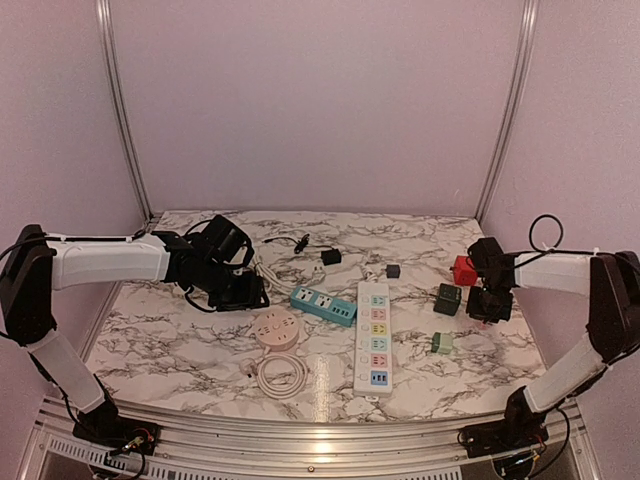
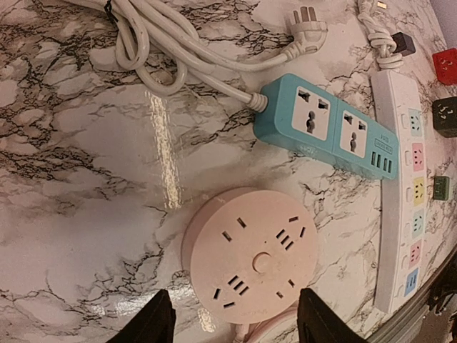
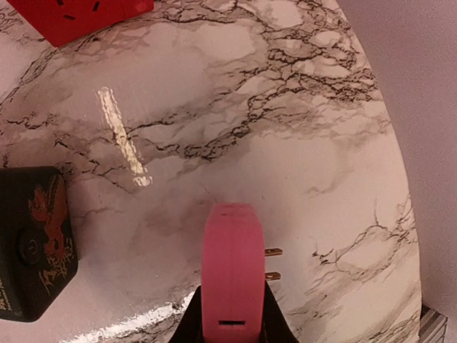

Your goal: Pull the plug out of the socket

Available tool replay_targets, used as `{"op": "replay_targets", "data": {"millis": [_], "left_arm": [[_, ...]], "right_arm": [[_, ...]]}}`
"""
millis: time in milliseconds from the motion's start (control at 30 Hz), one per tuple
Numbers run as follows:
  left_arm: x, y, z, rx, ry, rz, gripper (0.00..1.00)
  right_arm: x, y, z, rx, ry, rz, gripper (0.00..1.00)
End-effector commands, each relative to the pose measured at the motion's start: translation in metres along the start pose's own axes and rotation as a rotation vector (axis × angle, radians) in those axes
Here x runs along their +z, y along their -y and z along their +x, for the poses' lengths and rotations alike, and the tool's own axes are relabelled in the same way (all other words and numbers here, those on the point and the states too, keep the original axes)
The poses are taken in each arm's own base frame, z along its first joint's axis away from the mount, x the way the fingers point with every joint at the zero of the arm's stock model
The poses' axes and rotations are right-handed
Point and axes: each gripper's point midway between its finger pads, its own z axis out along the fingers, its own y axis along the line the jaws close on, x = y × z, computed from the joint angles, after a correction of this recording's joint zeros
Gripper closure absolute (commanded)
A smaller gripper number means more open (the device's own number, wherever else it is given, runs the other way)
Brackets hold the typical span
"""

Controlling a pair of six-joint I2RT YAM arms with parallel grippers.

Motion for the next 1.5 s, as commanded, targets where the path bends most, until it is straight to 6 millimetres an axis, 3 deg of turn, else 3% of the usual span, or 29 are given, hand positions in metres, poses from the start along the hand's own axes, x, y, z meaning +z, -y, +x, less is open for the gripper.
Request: {"op": "replay_targets", "data": {"millis": [0,100,433,633,933,1267,1467], "left_arm": [[-0.009,0.001,-0.005,0.004,0.010,-0.002,0.40],[-0.010,0.000,-0.004,0.004,0.009,-0.005,0.40],[-0.010,-0.001,-0.003,0.004,0.008,-0.005,0.40],[-0.010,-0.002,-0.003,0.001,0.011,-0.007,0.40],[-0.009,-0.002,-0.003,-0.001,0.011,-0.008,0.40],[-0.007,-0.001,-0.003,-0.002,0.008,-0.006,0.40],[-0.008,-0.002,-0.002,-0.001,0.006,-0.007,0.40]], "right_arm": [[0.003,0.009,-0.012,0.039,0.011,0.080,1.00],[0.008,0.010,-0.009,0.035,-0.005,0.100,0.99],[0.016,0.010,-0.003,0.035,-0.029,0.119,0.83],[0.014,0.008,-0.006,0.038,-0.023,0.105,0.75],[0.010,0.005,-0.009,0.038,-0.014,0.080,0.71],[0.004,-0.011,-0.013,0.032,0.009,-0.031,0.59],[0.003,-0.014,-0.014,0.032,0.009,-0.047,0.57]]}}
